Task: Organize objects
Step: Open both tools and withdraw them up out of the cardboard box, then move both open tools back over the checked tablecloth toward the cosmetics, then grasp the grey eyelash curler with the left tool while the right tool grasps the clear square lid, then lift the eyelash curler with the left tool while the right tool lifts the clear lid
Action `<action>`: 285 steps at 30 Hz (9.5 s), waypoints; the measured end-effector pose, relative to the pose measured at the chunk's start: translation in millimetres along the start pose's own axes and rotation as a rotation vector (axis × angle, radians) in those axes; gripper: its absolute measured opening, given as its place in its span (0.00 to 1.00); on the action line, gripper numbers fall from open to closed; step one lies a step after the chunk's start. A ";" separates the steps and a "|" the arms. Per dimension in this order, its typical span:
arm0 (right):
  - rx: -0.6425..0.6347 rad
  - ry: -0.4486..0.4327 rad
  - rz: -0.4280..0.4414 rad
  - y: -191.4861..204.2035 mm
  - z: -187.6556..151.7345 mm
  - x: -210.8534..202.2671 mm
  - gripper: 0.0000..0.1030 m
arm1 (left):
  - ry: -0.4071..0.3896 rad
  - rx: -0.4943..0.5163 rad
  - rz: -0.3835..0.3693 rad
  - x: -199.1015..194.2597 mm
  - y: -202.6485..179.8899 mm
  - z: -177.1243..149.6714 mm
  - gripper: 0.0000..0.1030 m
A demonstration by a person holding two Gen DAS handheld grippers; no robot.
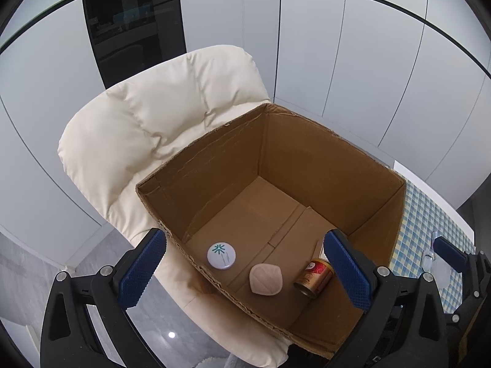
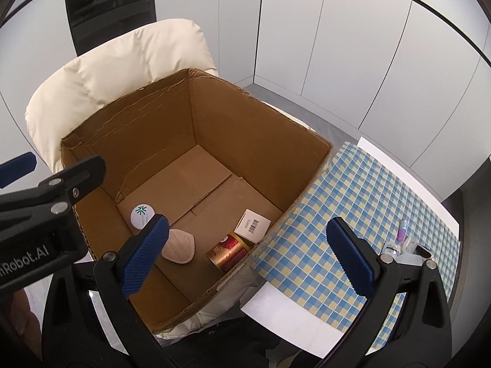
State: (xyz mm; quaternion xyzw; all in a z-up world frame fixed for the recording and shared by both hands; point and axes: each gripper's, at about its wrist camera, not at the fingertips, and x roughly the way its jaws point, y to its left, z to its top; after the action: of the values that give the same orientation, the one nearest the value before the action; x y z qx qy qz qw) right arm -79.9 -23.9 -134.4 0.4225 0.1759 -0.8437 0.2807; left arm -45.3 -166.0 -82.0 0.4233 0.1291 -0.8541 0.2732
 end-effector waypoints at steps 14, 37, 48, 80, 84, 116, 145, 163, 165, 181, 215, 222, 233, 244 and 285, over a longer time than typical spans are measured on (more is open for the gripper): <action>0.009 -0.008 -0.009 -2.0 -18.0 -25.7 1.00 | 0.000 0.000 0.002 -28.0 7.9 -19.7 0.99; 0.018 0.006 0.000 -7.2 -91.6 -91.7 1.00 | -0.021 0.076 -0.040 -91.1 -4.8 -76.0 0.99; 0.040 0.041 0.020 -11.6 -133.0 -108.8 1.00 | 0.004 0.107 -0.049 -103.4 -1.4 -113.6 0.99; 0.076 0.037 -0.007 -24.5 -154.6 -125.1 1.00 | -0.003 0.147 -0.068 -116.5 -16.8 -127.8 0.99; 0.094 0.043 -0.017 -32.0 -157.7 -124.1 1.00 | 0.001 0.169 -0.078 -115.6 -27.1 -128.1 0.99; 0.395 0.071 -0.175 -153.1 -215.9 -136.5 1.00 | 0.028 0.428 -0.228 -107.0 -159.6 -147.0 0.99; 0.545 0.120 -0.241 -224.0 -242.1 -110.8 1.00 | 0.098 0.513 -0.284 -65.5 -237.4 -151.4 0.99; 0.578 0.151 -0.269 -296.1 -221.6 -23.9 1.00 | 0.174 0.507 -0.271 21.3 -286.9 -128.2 0.99; 0.584 0.160 -0.262 -304.8 -218.4 -9.6 1.00 | 0.199 0.498 -0.274 37.3 -293.3 -125.6 0.99; 0.629 0.227 -0.194 -363.4 -191.8 121.3 1.00 | 0.328 0.448 -0.292 145.3 -345.1 -124.8 0.99; 0.663 0.198 -0.282 -400.0 -215.8 137.4 0.84 | 0.292 0.627 -0.341 176.8 -478.8 -139.1 0.34; 0.645 0.189 -0.302 -396.3 -213.3 138.3 0.84 | 0.284 0.630 -0.319 172.9 -460.3 -141.4 0.34; 0.633 0.147 -0.335 -398.2 -201.4 110.7 0.84 | 0.269 0.603 -0.304 158.3 -428.4 -128.2 0.34; 0.649 0.059 -0.341 -401.7 -170.6 53.4 0.84 | 0.177 0.575 -0.345 93.5 -424.6 -84.4 0.34; 0.469 -0.245 -0.436 -331.4 -20.3 -239.5 0.84 | -0.178 0.484 -0.498 -189.1 -351.4 36.3 0.34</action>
State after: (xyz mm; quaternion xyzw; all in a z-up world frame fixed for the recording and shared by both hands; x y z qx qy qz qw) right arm -157.4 323.4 68.0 0.3233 0.0281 -0.9458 0.0079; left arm -178.3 172.4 86.4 0.3553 -0.0021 -0.9338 -0.0411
